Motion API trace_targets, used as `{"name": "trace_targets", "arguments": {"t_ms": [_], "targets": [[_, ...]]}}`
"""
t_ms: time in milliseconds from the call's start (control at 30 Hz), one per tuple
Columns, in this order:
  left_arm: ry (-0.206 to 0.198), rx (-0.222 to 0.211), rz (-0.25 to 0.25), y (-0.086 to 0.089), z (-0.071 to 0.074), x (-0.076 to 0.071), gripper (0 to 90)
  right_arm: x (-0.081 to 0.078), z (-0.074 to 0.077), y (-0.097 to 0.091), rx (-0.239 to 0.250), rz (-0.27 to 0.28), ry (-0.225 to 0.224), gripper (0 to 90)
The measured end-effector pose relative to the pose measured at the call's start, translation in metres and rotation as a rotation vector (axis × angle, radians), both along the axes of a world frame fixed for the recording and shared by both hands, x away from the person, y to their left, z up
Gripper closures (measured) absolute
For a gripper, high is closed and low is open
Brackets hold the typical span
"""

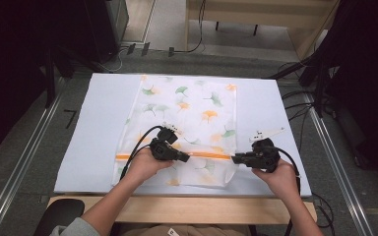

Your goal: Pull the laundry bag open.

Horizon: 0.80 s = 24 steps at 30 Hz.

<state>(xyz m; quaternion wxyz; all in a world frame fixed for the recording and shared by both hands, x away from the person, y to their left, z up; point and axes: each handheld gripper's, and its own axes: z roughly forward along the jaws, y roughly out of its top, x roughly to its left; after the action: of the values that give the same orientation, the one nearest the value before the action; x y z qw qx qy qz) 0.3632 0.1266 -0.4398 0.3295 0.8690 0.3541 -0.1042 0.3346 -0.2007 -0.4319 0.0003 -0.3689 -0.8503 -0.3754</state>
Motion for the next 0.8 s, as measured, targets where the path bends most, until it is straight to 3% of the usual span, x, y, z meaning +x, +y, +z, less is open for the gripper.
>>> {"name": "trace_targets", "arguments": {"t_ms": [267,500,800], "targets": [[0.021,0.004,0.019,0.006,-0.003,0.002,90.0,0.000,0.000,0.000,0.002,0.003,0.000,85.0],[0.015,0.030,0.002,0.011,-0.001,0.000,90.0,0.001,-0.001,0.000,-0.002,0.010,0.000,85.1],[0.017,0.044,0.017,0.034,0.001,0.001,90.0,0.001,-0.001,0.000,0.003,0.008,-0.003,85.0]]}}
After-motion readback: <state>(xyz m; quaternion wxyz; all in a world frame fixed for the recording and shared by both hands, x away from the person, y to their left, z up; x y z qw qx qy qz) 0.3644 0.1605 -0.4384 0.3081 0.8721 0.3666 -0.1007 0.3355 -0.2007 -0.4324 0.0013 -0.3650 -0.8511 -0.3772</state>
